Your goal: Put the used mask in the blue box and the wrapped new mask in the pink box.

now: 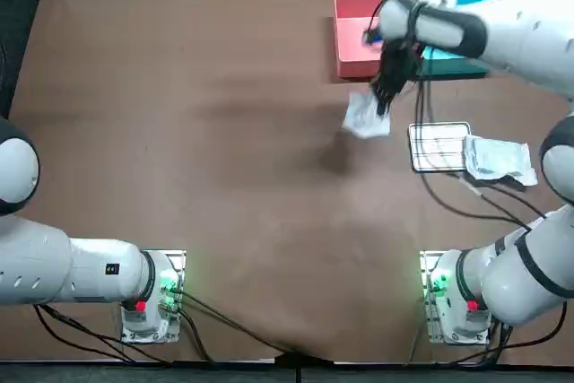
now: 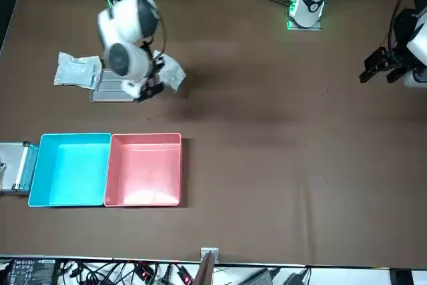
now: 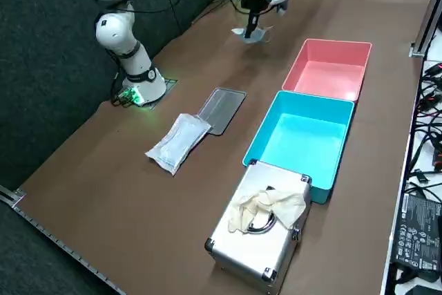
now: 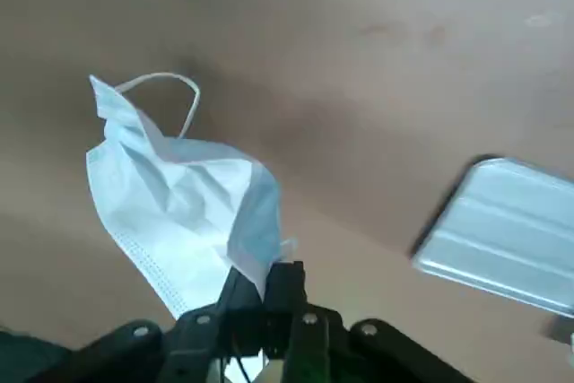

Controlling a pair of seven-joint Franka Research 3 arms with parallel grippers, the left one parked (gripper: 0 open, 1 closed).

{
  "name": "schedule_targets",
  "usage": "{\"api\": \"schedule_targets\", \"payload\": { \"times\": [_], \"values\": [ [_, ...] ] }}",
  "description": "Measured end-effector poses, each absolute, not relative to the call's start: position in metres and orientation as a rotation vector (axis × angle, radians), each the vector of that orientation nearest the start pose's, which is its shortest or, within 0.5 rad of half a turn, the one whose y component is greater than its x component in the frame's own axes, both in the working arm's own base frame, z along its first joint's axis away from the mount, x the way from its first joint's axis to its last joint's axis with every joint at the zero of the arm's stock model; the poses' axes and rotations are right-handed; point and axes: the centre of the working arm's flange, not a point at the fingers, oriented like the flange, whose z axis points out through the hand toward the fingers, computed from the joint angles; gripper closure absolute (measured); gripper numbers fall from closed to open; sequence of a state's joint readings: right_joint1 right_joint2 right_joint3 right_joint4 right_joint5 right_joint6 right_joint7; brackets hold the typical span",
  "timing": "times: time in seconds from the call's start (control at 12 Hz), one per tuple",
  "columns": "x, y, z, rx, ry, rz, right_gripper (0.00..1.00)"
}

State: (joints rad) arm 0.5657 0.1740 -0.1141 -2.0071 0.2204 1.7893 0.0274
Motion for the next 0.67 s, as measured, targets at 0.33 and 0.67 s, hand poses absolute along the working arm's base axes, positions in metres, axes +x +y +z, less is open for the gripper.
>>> {"api": "schedule_targets", "payload": {
  "times": [0.33,0.67],
  "values": [
    [0.546,0.156,0.404,-2.95,-0.209,0.461,0.98],
    [0.593,0.049,0.434,-2.948,0.058,0.315,0.98]
  ]
}}
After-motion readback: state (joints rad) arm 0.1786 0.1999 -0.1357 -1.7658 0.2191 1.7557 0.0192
